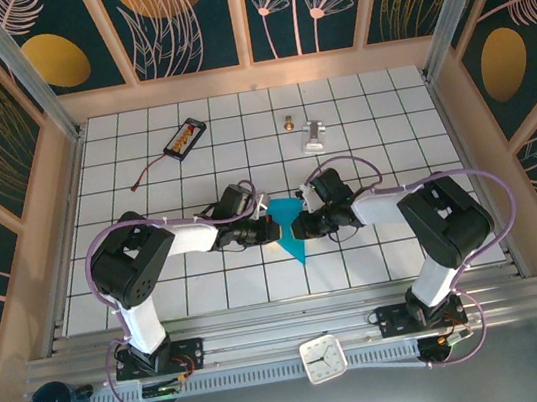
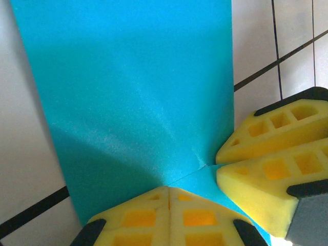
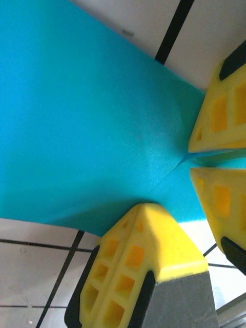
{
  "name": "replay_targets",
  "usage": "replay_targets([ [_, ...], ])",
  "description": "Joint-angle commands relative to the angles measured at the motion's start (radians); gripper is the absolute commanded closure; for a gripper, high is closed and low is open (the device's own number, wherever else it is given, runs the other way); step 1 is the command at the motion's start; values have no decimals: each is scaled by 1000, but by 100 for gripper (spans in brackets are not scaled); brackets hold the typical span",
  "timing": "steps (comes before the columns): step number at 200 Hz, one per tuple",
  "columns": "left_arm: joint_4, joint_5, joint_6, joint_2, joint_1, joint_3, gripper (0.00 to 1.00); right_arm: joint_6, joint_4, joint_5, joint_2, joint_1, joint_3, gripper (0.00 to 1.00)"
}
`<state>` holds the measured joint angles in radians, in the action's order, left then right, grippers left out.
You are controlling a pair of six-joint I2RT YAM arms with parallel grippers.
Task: Fold a paper plane with a square sheet of paper (pick it up from the middle)
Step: Third fold the triangle at the center of the table.
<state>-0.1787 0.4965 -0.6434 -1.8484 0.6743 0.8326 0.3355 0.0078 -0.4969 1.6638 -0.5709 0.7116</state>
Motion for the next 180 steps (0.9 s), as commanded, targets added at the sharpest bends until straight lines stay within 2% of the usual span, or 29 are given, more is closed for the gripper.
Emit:
replay_targets([
  [1,143,-122,19,-76,-5,-38,100,-31,-107,73,-37,18,1,83],
  [63,143,-136,16,-77,-4,-33,100,-28,-193,95,-216,48,-13,82],
  [87,139,-139,9,-77,-5,-38,100,9,-153,36,-297,29,-48,83],
  [93,137,-139,8,-77,-4,-38,100,19,-139,23,-303,-2,-53,84],
  [134,138,-138,8,-80,-4,-32,100,41,-55,3,-212,-153,-32,89],
  [180,143,-136,15,-77,-5,-30,100,19,-46,12,-100,-170,3,93],
])
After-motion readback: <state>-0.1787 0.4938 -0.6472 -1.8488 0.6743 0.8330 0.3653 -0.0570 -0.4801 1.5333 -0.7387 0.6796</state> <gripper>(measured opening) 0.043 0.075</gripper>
